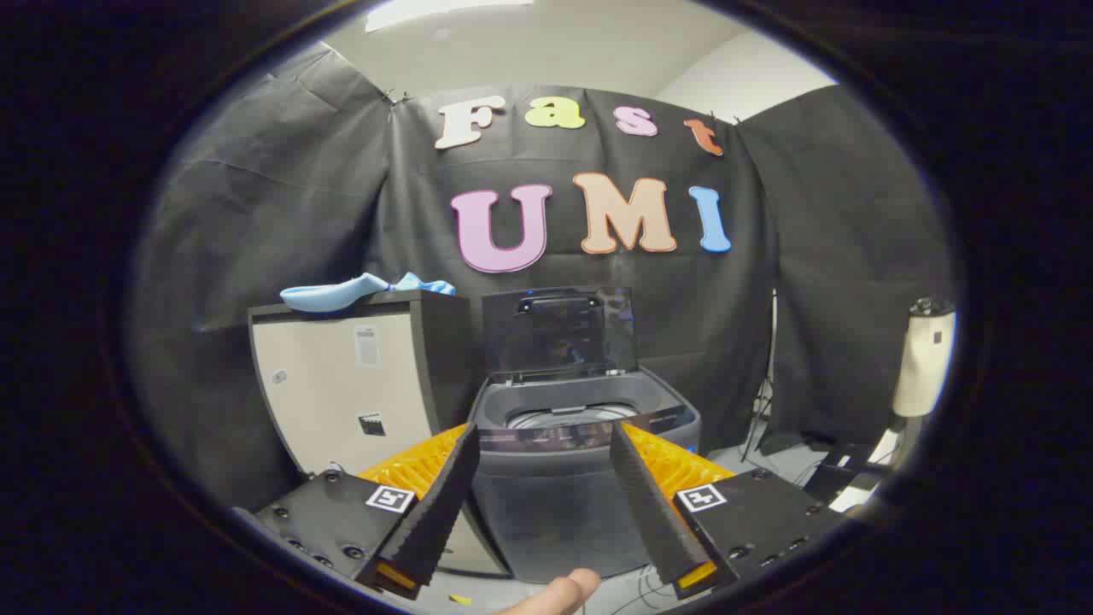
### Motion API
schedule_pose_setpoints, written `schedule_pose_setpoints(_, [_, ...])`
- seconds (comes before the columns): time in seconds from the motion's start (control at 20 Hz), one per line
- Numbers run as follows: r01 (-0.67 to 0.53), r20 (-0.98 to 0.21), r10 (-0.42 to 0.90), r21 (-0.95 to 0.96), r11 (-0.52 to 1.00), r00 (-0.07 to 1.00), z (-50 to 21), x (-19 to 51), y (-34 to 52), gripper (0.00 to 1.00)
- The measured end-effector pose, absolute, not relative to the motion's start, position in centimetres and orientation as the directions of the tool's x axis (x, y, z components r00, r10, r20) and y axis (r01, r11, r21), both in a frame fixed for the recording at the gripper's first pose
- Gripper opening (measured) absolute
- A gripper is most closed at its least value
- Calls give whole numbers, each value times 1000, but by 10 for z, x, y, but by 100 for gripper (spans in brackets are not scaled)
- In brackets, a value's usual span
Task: Put the clothes into the washing machine and then close the washing machine lid.
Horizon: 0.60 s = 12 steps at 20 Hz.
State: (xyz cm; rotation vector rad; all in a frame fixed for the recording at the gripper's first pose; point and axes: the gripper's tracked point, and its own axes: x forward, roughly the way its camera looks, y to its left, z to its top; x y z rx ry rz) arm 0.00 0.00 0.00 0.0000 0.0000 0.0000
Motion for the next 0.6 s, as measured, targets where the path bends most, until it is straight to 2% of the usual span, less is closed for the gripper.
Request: schedule_pose_setpoints(0.6, [25, 40, -25, -13, 1000, 999, 15, 8, -11, 96])
